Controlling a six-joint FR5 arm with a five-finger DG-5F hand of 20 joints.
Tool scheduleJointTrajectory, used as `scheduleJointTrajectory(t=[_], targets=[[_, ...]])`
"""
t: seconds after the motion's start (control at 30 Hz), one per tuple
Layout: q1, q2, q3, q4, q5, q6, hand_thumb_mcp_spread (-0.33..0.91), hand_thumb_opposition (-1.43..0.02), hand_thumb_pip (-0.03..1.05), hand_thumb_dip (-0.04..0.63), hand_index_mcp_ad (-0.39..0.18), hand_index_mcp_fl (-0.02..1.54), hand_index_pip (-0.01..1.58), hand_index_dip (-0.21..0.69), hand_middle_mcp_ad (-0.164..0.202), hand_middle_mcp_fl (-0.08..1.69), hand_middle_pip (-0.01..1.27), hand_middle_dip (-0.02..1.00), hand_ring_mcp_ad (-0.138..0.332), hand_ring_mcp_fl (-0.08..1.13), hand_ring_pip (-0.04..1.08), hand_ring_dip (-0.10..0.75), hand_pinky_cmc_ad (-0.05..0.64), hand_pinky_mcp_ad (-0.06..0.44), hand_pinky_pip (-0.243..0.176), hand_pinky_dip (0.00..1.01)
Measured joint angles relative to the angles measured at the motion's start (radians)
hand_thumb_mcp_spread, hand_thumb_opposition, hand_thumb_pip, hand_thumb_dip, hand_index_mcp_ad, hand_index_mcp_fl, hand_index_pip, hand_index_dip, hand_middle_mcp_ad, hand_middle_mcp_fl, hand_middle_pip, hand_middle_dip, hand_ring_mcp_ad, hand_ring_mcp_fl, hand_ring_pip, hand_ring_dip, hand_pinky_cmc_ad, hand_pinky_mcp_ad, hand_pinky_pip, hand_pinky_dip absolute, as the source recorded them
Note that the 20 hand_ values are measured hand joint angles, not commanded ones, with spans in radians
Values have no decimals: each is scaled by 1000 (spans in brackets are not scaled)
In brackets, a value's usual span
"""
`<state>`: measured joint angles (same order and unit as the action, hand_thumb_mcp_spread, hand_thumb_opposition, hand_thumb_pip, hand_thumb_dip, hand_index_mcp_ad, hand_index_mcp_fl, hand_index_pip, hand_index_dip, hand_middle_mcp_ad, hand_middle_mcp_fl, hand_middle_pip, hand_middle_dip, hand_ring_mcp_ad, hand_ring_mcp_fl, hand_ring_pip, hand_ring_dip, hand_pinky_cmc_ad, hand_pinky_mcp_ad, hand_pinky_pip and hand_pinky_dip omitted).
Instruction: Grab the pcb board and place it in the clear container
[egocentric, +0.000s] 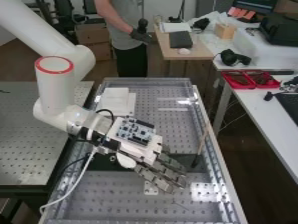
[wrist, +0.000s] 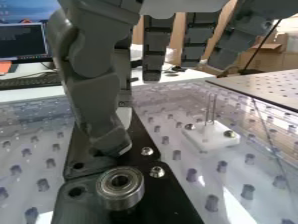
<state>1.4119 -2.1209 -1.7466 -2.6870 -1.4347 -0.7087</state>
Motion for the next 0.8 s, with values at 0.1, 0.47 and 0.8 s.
scheduleJointTrajectory(t=[0.1, 0.47, 0.8], targets=[[2, -1, -1, 0, 3, 4, 764, -848, 419, 298, -202, 386, 1461, 333, -31, 202, 140, 188, 101, 68, 105, 56, 342, 148, -12, 154], [1, 18, -9, 23, 5, 18, 764, -850, 417, 298, -202, 456, 1393, 326, -28, 213, 134, 188, 101, 68, 105, 56, 346, 147, -12, 154], [6, 110, -47, 94, -14, 31, 768, -885, 417, 298, -202, 513, 1358, 314, -31, 246, 131, 188, 101, 86, 103, 56, 363, 147, -12, 154]])
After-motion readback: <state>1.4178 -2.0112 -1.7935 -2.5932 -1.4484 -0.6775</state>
